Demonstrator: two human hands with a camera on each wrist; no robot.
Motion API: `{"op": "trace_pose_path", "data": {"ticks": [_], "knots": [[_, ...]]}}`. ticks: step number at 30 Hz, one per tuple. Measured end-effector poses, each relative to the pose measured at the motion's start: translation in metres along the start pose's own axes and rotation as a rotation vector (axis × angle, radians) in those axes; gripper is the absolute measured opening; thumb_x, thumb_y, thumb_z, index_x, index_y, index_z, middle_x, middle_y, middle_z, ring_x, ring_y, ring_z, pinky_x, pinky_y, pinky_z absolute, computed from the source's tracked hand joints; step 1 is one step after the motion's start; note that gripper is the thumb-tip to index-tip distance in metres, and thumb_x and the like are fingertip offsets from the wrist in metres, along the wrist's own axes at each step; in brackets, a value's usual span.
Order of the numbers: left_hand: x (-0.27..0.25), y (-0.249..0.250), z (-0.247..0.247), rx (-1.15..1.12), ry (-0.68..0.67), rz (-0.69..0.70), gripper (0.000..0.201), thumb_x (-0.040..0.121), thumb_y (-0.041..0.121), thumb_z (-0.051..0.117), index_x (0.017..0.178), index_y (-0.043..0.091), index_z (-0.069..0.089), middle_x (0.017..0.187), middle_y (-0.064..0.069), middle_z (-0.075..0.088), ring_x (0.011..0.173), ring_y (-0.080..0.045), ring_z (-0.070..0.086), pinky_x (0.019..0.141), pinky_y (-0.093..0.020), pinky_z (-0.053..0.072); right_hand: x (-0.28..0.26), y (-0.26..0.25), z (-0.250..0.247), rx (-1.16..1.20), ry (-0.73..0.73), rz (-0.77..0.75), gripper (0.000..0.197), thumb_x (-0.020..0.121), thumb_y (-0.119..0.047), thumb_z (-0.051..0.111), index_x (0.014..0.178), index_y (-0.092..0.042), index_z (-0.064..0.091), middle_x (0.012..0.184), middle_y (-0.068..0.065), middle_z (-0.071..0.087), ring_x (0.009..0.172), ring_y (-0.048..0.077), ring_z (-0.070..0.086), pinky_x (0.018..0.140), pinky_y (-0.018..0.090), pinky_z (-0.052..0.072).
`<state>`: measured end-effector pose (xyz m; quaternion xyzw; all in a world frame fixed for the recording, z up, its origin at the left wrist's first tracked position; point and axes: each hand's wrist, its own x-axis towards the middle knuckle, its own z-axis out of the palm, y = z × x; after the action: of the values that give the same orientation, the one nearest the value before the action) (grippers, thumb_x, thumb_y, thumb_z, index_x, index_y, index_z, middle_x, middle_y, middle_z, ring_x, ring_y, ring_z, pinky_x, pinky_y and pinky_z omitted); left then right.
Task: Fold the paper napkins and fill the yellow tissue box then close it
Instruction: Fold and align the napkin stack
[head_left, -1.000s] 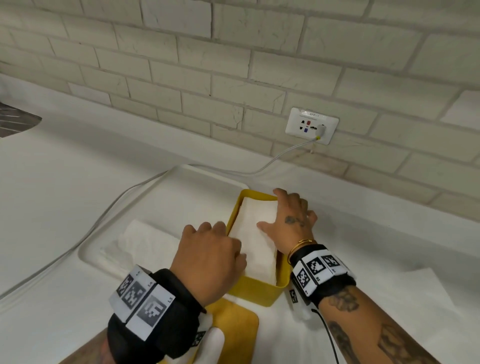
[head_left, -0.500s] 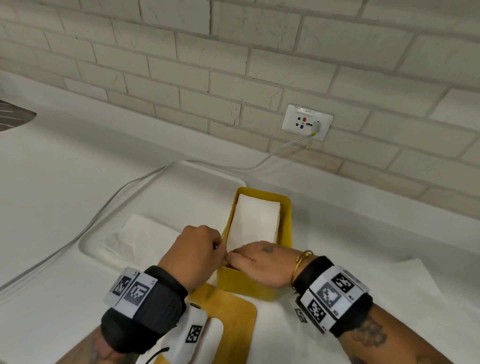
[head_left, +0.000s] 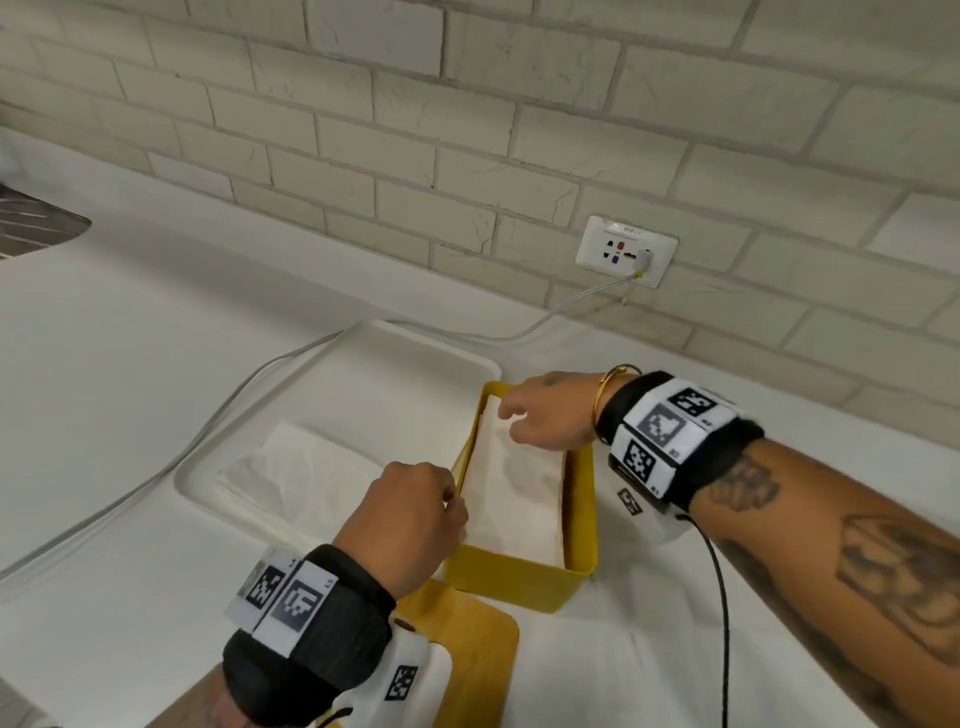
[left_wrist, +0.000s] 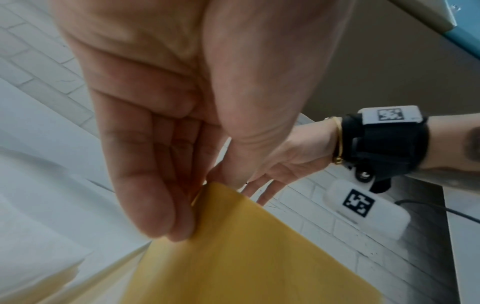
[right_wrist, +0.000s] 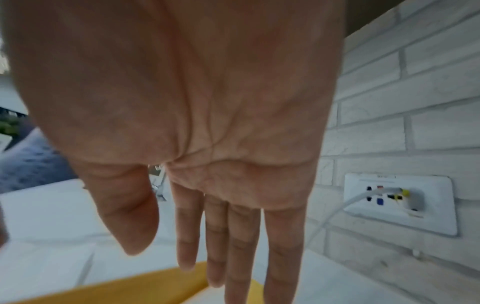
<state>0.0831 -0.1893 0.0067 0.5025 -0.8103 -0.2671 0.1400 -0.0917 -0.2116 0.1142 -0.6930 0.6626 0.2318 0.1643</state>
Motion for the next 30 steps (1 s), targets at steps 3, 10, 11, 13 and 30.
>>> {"op": "trace_pose_path", "data": {"ticks": [3, 10, 11, 13, 30], "knots": [[-0.001, 0.001, 0.0, 0.012, 0.004, 0.005, 0.029, 0.102, 0.026, 0.051, 0.088, 0.009, 0.07, 0.078, -0.005, 0.065, 0.066, -0.017, 0.058, 0.068, -0.029, 0.051, 0.021, -0.002, 0.008, -0.039, -0.101, 0.04, 0.048, 0.109, -0.021, 0.033, 0.155, -0.009, 0.034, 0.162, 0.013, 0.032, 0.146, 0.03, 0.033, 0.113, 0.035, 0.031], [0.0, 0.0, -0.001, 0.023, 0.002, 0.004, 0.027, 0.101, 0.025, 0.051, 0.087, 0.009, 0.069, 0.077, -0.004, 0.063, 0.064, -0.016, 0.054, 0.064, -0.027, 0.047, 0.069, -0.007, 0.042, -0.031, -0.146, 0.04, 0.052, 0.108, -0.018, 0.029, 0.159, -0.012, 0.026, 0.166, 0.009, 0.025, 0.151, 0.026, 0.027, 0.118, 0.033, 0.024], [0.0, 0.0, 0.0, 0.026, 0.003, -0.001, 0.027, 0.102, 0.026, 0.051, 0.089, 0.01, 0.069, 0.078, -0.004, 0.064, 0.065, -0.016, 0.056, 0.066, -0.028, 0.049, 0.07, -0.006, 0.042, -0.008, -0.133, 0.035, 0.051, 0.108, -0.018, 0.029, 0.159, -0.012, 0.027, 0.166, 0.009, 0.026, 0.151, 0.025, 0.028, 0.118, 0.033, 0.024], [-0.002, -0.001, 0.0, 0.007, -0.003, -0.015, 0.027, 0.102, 0.027, 0.052, 0.091, 0.01, 0.07, 0.078, -0.003, 0.066, 0.068, -0.017, 0.061, 0.071, -0.031, 0.055, 0.063, -0.002, 0.038, 0.066, -0.124, 0.018, 0.051, 0.109, -0.015, 0.028, 0.16, -0.011, 0.024, 0.167, 0.008, 0.021, 0.153, 0.024, 0.022, 0.118, 0.03, 0.02], [-0.056, 0.084, 0.042, -0.213, 0.404, 0.47, 0.012, 0.087, 0.001, 0.075, 0.093, 0.012, 0.076, 0.092, 0.003, 0.069, 0.081, -0.007, 0.058, 0.071, -0.008, 0.04, -0.172, 0.153, 0.19, 0.624, 0.14, 0.294, 0.034, 0.1, -0.041, 0.055, 0.134, -0.037, 0.055, 0.138, -0.011, 0.056, 0.121, 0.012, 0.056, 0.105, 0.031, 0.044]]}}
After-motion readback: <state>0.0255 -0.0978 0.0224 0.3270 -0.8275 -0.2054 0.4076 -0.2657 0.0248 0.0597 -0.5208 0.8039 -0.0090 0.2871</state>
